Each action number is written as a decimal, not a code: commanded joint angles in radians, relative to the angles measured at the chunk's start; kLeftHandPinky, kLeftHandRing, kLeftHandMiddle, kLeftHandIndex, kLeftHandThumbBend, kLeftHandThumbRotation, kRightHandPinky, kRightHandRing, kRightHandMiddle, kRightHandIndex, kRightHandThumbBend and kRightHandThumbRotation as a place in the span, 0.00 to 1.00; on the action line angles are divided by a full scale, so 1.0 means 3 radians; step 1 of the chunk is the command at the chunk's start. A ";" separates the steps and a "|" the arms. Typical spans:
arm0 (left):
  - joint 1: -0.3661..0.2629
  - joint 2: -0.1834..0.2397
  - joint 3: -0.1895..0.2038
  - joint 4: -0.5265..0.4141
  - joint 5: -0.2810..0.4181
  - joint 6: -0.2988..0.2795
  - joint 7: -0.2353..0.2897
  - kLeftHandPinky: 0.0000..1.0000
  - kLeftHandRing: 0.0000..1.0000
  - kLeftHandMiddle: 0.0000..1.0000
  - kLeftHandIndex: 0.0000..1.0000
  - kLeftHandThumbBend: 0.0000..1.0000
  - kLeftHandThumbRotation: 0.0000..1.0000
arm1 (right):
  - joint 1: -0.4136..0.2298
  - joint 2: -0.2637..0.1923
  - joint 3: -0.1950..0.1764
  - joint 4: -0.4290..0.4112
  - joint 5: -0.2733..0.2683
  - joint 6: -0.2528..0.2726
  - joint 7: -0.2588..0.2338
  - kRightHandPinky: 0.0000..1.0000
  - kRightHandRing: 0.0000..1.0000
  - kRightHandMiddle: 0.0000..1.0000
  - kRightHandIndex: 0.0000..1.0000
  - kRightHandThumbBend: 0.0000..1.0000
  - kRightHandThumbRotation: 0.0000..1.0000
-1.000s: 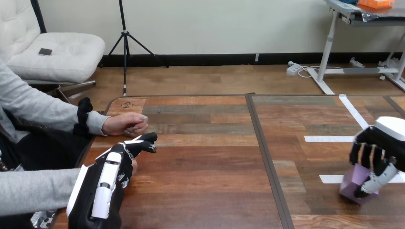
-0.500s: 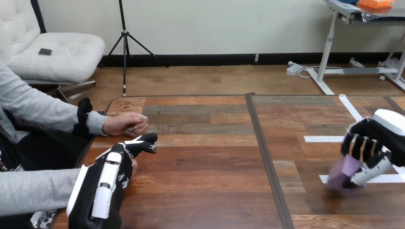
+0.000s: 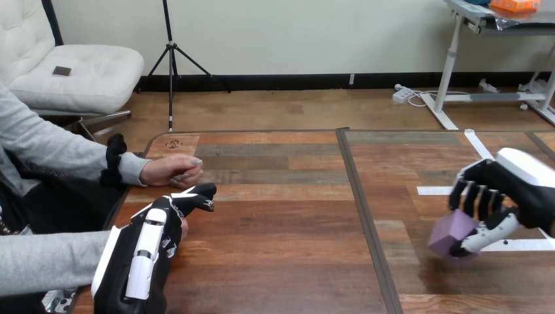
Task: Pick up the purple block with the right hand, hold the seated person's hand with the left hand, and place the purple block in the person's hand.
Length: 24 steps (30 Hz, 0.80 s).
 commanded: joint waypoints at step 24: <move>-0.0351 0.0064 0.0155 0.0177 0.0386 -0.0483 0.0155 0.60 0.72 0.69 0.53 0.02 0.72 | -0.0140 0.0219 -0.0107 -0.0547 0.0117 0.0006 0.0067 0.36 0.38 0.42 0.41 0.90 0.00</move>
